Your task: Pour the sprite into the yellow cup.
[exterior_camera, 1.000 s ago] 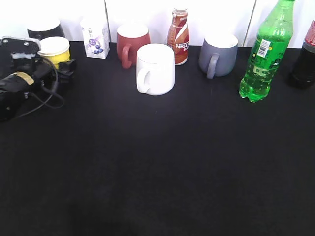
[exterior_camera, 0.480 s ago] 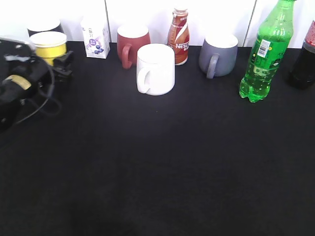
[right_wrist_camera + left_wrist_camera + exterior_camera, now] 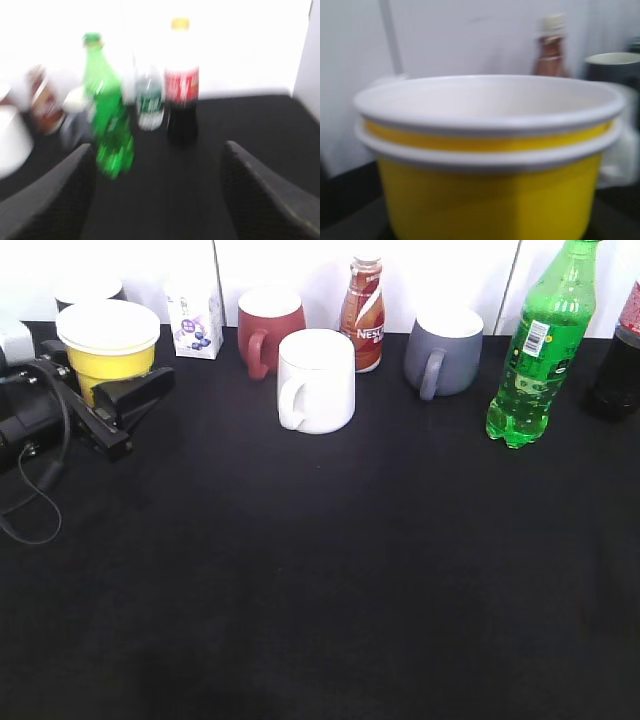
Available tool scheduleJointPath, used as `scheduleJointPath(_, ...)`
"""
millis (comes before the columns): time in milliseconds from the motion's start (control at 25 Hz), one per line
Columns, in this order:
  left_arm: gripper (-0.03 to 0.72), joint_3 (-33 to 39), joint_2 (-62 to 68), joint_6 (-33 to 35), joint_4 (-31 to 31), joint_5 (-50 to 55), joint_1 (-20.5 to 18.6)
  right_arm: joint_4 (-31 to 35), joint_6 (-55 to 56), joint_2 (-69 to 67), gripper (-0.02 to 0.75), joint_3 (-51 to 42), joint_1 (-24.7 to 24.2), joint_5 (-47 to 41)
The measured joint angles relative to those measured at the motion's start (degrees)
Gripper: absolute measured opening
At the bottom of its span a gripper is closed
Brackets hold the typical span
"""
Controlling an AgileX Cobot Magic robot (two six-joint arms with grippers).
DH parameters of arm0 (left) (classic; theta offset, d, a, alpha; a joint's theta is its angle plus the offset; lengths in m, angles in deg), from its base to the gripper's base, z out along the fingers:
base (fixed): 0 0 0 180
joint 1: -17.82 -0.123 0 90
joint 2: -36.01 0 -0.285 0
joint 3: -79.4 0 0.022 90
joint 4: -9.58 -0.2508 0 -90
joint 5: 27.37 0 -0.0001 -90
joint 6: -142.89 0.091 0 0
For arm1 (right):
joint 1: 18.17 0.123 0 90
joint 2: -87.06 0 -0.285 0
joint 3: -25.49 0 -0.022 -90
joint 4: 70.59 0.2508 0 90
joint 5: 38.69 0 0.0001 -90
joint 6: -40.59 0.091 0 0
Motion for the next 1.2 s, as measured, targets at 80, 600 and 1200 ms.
scheduleJointPath(80,0.465,0.0,0.0,-0.2,-1.2,0.0,0.0,-1.4,0.0,-11.6,0.585,-5.4,0.0,20.9)
scheduleJointPath(600,0.465,0.0,0.0,-0.3,-1.6,0.0,0.0,8.2,-5.7,-76.6,0.589,-0.8,20.4,74.0)
scheduleJointPath(1200,0.465,0.0,0.0,-0.3,-1.8,0.0,0.0,14.0,-4.5,-102.7,0.658,22.7,20.1,79.6)
